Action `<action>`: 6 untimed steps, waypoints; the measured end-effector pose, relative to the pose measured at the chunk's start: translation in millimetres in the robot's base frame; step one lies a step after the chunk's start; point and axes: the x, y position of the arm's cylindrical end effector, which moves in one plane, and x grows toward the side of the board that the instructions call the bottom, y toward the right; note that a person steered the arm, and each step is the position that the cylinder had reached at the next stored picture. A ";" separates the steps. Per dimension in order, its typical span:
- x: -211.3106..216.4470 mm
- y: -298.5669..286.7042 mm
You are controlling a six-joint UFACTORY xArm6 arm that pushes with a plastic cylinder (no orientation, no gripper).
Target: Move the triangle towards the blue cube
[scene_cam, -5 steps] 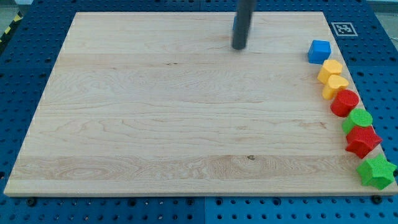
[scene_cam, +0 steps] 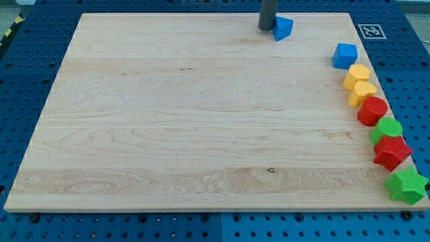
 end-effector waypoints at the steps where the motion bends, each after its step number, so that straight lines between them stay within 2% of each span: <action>1: 7.3 7.7; 6: 14.0 10.5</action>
